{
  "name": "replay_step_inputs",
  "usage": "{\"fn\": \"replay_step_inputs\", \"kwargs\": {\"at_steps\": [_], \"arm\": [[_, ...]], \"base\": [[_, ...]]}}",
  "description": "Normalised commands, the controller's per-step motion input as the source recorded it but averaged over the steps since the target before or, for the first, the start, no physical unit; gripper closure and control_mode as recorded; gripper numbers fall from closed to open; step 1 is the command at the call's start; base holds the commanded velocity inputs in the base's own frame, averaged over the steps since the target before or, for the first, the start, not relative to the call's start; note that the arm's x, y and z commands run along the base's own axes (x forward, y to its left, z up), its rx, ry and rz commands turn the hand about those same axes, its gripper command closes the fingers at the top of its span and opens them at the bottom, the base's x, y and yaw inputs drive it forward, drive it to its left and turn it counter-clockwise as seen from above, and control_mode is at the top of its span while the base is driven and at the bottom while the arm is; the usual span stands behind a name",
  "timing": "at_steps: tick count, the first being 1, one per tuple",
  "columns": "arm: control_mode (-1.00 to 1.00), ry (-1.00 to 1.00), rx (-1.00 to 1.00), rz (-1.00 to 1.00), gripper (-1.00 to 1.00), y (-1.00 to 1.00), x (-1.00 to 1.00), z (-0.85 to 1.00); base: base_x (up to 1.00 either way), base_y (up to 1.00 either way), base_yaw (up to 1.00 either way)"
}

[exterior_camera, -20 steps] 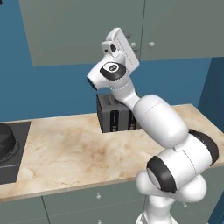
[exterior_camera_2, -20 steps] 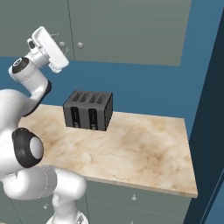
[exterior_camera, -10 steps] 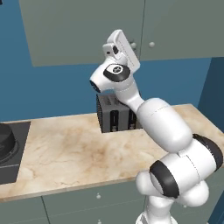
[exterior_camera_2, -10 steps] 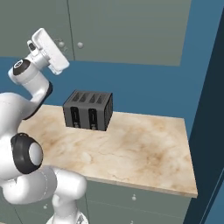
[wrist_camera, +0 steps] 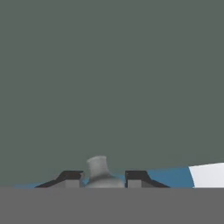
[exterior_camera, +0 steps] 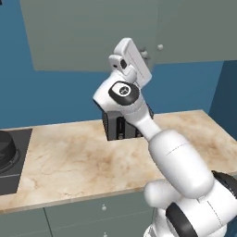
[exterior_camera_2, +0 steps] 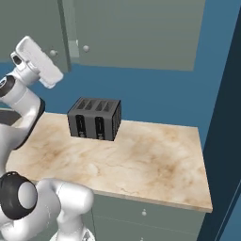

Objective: Open the cabinet and move the ladle to the pot. Then close the cabinet.

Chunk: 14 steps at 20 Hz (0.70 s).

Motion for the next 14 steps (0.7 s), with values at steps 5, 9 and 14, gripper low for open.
{"fn": "replay_step_inputs", "kwargs": {"at_steps": [5,9,14], "arm": [[-1.00,-0.09,0.00,0.00,1.00,0.52,-1.00,0.27],[-1.00,-0.01,0.00,0.00,1.00,0.62,-1.00,0.25],[-1.00,0.00,0.00,0.00,1.00,0.66,-1.00,0.18]], "base": [[0.00,0.00,0.00],[0.00,0.00,0.00],[0.00,0.00,0.00]]}}
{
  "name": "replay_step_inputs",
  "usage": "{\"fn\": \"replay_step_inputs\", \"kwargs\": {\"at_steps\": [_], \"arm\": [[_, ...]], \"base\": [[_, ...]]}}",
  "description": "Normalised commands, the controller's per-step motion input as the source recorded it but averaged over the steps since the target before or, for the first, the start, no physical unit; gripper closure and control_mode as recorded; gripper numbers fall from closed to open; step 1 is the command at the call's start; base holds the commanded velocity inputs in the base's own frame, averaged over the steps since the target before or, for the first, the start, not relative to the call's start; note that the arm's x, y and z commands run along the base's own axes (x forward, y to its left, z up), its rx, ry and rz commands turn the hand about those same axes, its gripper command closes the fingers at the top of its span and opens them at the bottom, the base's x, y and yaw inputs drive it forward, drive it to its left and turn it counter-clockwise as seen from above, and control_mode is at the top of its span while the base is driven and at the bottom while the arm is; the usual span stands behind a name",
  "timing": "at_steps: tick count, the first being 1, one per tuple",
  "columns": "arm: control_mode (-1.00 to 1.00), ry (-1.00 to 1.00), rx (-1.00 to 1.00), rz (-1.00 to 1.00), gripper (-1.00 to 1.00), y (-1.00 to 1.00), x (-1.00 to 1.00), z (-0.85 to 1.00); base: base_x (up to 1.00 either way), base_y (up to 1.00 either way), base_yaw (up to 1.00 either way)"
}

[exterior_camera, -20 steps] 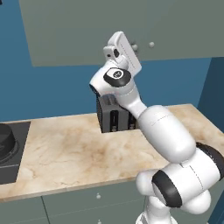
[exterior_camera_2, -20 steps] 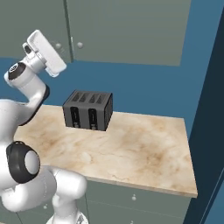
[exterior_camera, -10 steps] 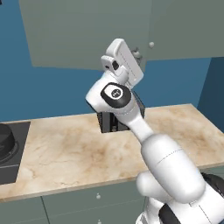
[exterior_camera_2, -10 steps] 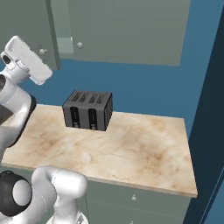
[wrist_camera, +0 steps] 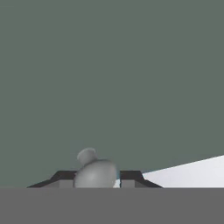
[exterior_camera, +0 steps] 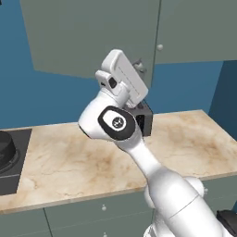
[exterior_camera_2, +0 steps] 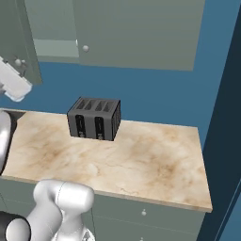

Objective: Open the cabinet and move the ladle to the pot. Then close the cabinet.

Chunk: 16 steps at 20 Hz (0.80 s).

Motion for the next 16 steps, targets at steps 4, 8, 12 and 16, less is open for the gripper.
{"fn": "replay_step_inputs", "kwargs": {"at_steps": [4,8,12,16], "arm": [[-1.00,0.00,0.00,0.00,1.00,0.62,-1.00,0.07],[-1.00,0.02,0.00,0.00,-1.00,0.37,-0.84,0.00],[-1.00,0.13,0.05,0.00,-1.00,-0.11,-0.38,0.00],[-1.00,0.08,0.17,0.00,-1.00,-0.34,-0.85,0.09]], "base": [[0.00,0.00,0.00],[0.00,0.00,0.00],[0.00,0.00,0.00],[0.00,0.00,0.00]]}}
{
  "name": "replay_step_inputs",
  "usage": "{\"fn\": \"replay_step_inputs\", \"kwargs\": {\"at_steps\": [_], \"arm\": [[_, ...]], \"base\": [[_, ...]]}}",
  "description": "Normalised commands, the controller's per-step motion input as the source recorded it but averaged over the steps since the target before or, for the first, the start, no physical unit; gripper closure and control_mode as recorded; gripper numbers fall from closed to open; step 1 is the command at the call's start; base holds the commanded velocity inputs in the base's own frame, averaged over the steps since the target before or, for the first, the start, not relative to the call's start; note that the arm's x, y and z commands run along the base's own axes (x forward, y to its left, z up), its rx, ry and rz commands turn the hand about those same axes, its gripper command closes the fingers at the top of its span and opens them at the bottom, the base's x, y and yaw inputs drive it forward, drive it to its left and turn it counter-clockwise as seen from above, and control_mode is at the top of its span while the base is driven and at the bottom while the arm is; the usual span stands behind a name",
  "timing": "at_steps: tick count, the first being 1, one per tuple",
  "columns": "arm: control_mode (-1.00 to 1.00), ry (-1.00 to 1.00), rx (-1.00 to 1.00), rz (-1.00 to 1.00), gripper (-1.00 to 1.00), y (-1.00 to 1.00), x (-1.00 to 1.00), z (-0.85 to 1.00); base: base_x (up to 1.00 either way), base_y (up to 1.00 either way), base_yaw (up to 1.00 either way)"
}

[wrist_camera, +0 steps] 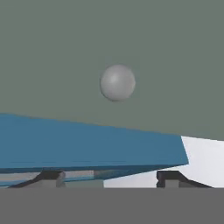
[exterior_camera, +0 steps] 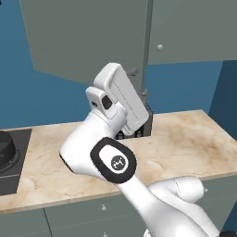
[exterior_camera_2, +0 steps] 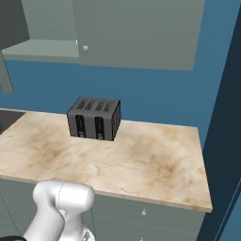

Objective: Open the cabinet and move the ladle to the pot. Then close the cabinet.

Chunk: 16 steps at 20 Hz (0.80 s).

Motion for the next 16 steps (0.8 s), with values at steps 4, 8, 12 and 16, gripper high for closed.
{"fn": "replay_step_inputs", "kwargs": {"at_steps": [4,8,12,16], "arm": [[-1.00,0.02,0.23,0.00,-1.00,-0.42,-1.00,0.37],[-1.00,0.16,0.38,0.09,-1.00,-0.69,-0.59,0.36],[-1.00,0.28,0.54,0.28,-1.00,-0.77,-0.01,0.05],[-1.00,0.34,0.62,0.37,-1.00,-0.59,0.23,0.00]], "base": [[0.00,0.00,0.00],[0.00,0.00,0.00],[0.00,0.00,0.00],[0.00,0.00,0.00]]}}
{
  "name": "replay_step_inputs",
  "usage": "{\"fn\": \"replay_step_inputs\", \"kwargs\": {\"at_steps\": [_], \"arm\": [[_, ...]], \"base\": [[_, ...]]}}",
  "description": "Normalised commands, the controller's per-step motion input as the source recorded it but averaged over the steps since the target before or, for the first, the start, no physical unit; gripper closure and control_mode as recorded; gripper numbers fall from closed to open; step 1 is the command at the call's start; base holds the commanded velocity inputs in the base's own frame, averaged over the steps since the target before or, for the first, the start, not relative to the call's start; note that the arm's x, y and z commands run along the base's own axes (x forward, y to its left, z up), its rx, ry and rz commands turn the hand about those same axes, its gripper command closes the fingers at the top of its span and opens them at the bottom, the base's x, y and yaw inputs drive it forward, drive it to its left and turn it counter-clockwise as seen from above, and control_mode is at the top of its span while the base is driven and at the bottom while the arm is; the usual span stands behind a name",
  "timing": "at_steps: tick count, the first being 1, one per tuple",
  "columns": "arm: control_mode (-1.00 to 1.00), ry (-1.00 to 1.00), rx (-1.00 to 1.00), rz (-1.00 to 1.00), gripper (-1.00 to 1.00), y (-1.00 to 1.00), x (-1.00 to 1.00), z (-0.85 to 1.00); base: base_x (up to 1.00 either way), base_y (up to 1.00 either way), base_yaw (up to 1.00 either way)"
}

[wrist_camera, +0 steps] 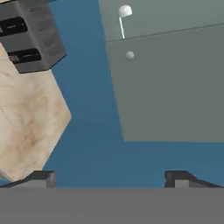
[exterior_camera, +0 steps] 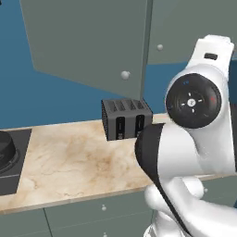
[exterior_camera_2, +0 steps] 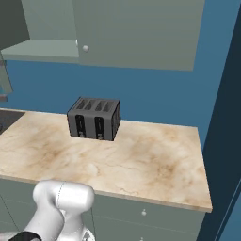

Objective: Open the cabinet and move the ladle to the pot. Then close the cabinet.

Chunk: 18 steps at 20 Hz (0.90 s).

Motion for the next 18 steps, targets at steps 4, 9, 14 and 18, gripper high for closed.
{"fn": "replay_step_inputs", "kwargs": {"at_steps": [4,9,14,18], "arm": [[-1.00,0.32,0.63,0.46,-1.00,-0.41,0.37,-0.01],[-1.00,0.30,0.59,0.53,-1.00,-0.13,0.54,-0.03],[-1.00,0.32,0.52,0.45,-1.00,0.00,0.64,-0.13],[-1.00,0.17,0.45,0.30,-1.00,0.13,0.54,-0.35]], "base": [[0.00,0.00,0.00],[0.00,0.00,0.00],[0.00,0.00,0.00],[0.00,0.00,0.00]]}}
